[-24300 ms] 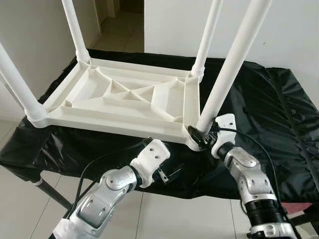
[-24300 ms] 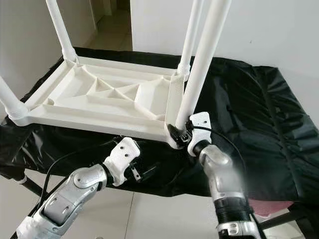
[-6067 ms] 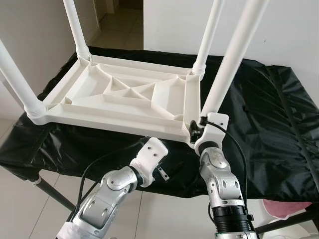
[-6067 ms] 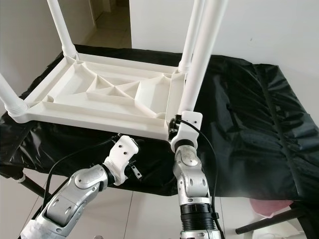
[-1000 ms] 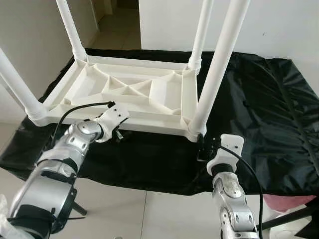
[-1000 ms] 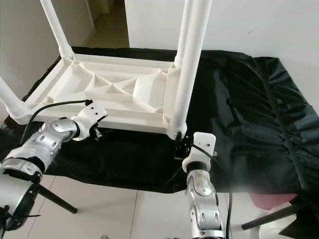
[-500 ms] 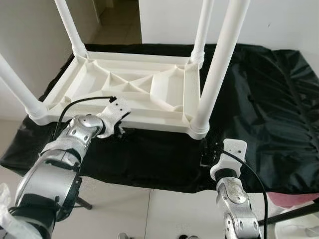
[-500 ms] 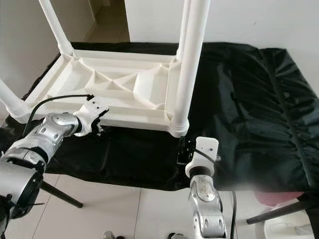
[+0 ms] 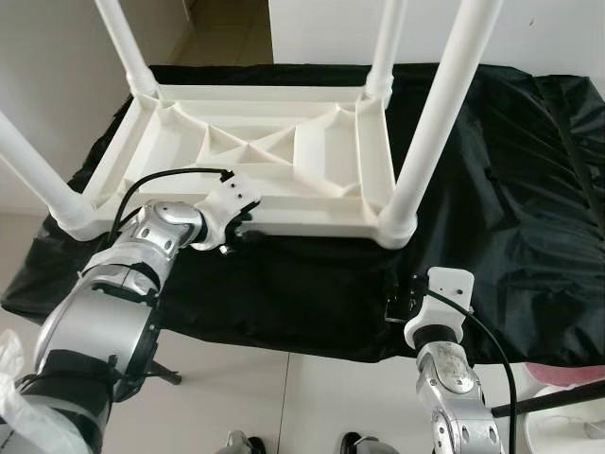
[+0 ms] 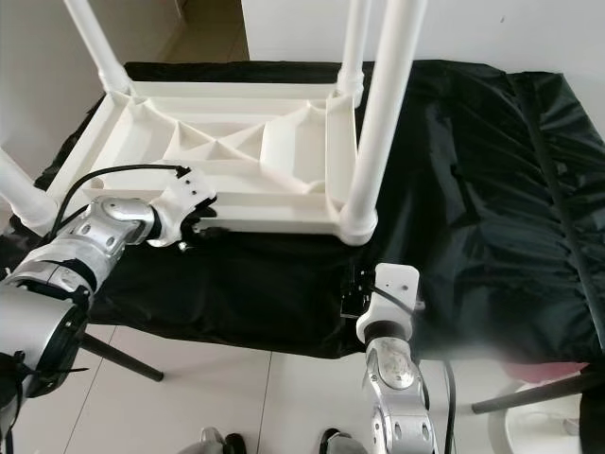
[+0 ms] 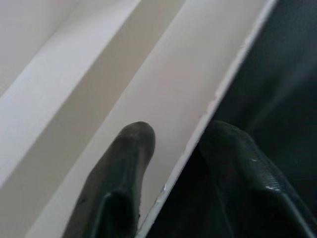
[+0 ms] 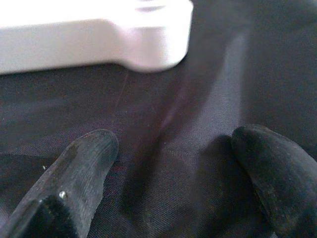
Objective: Building children table
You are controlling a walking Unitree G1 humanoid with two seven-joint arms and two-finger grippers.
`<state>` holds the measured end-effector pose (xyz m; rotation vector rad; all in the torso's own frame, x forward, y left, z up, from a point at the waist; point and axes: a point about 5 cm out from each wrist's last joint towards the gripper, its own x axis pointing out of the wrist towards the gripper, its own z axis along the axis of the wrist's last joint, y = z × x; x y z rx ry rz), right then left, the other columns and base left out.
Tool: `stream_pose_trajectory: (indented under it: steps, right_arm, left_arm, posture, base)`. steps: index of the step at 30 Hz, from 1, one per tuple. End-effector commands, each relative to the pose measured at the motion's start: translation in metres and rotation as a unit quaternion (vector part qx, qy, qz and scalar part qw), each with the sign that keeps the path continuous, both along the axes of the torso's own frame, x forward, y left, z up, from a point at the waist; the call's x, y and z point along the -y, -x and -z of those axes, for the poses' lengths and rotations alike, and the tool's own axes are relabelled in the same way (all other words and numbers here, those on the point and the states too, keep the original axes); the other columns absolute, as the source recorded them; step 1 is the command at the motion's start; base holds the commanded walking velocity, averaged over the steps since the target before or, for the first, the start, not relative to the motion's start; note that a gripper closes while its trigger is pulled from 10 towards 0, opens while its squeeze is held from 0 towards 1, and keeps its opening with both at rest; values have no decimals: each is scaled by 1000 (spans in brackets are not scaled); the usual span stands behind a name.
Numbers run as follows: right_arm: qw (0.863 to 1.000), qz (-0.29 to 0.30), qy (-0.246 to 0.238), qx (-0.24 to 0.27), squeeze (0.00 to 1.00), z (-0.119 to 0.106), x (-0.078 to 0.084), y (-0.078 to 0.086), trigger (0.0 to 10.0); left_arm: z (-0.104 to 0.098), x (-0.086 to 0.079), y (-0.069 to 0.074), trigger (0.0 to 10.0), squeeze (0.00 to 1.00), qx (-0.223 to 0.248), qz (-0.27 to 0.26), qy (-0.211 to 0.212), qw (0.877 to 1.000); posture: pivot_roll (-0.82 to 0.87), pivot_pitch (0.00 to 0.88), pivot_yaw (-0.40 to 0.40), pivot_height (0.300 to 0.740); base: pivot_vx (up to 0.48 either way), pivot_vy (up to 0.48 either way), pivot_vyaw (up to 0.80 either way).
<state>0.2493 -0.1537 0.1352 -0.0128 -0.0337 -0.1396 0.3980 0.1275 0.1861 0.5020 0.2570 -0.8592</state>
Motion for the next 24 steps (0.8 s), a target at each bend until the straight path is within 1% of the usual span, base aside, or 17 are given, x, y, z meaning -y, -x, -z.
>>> stream_pose_trajectory:
  steps: [1,3,4,9,10,11,12,14,15,16,17,18,19,21,22,23,24]
  right_arm:
    - [1000,6,3,-22,0,8,2,3,10000]
    - [1000,8,2,-24,0,8,2,2,10000]
    - [1000,8,1,-25,0,8,1,2,10000]
    - [1000,6,2,-26,0,7,0,1,10000]
    - [1000,6,2,-25,0,6,0,0,10000]
    - [1000,6,2,-25,0,6,0,0,10000]
    - [1000,4,3,-25,0,6,1,-1,10000]
    - [1000,2,4,-24,0,5,1,-3,10000]
    - [1000,2,4,-24,0,5,1,-3,10000]
    - [1000,1,5,-25,0,5,2,-4,10000]
    - [1000,1,5,-25,0,5,2,-4,10000]
    - [1000,1,5,-25,0,5,1,-4,10000]
    - [1000,-1,6,-25,0,5,1,-5,10000]
    - [1000,-1,6,-25,0,5,1,-5,10000]
    - [1000,-2,6,-25,0,5,1,-6,10000]
    - [1000,-5,6,-25,0,5,0,-7,10000]
    - [1000,-6,6,-24,0,5,-1,-7,10000]
  left_arm:
    - [28,-7,7,0,0,-46,-37,10,998]
    - [30,-2,8,0,0,-40,-27,25,999]
    - [34,4,12,0,0,-44,-6,37,998]
    - [40,16,18,0,0,-50,22,59,997]
    - [44,26,24,0,0,-50,42,70,995]
    - [44,26,24,0,0,-50,42,70,995]
    - [49,40,33,10000,0,-51,62,86,993]
    - [55,58,47,10000,0,-64,91,114,987]
    - [55,58,47,10000,0,-64,91,114,987]
    - [57,65,53,10000,459,-70,104,126,984]
    - [57,65,53,10000,459,-70,104,126,984]
    - [59,69,58,10000,1000,-80,111,138,981]
    - [61,74,68,10000,1000,-84,135,146,976]
    - [61,74,68,10000,1000,-84,135,146,976]
    - [62,77,75,10000,835,-84,152,150,973]
    - [62,78,82,10000,71,-81,161,151,972]
    - [62,77,86,10000,0,-80,160,154,972]
  posture:
    - [-104,236,74,740]
    - [-104,235,74,740]
    - [-102,235,71,740]
    - [-101,234,65,740]
    - [-95,239,59,740]
    - [-95,239,59,740]
    - [-92,239,55,740]
    - [-90,239,53,740]
    - [-90,239,53,740]
    - [-86,239,50,740]
    - [-86,239,50,740]
    - [-84,236,49,740]
    - [-81,234,48,740]
    - [-81,234,48,740]
    - [-77,228,46,740]
    - [-75,225,47,740]
    - [-74,222,48,740]
  base:
    - [0,0,0]
    - [0,0,0]
    - [0,0,0]
    - [0,0,0]
    - [0,0,0]
    - [0,0,0]
    - [0,0,0]
    - [0,0,0]
    - [0,0,0]
    - [0,0,0]
    - [0,0,0]
    - [0,0,0]
    - [0,0,0]
    - [0,0,0]
    - [0,0,0]
    - [0,0,0]
    - [0,0,0]
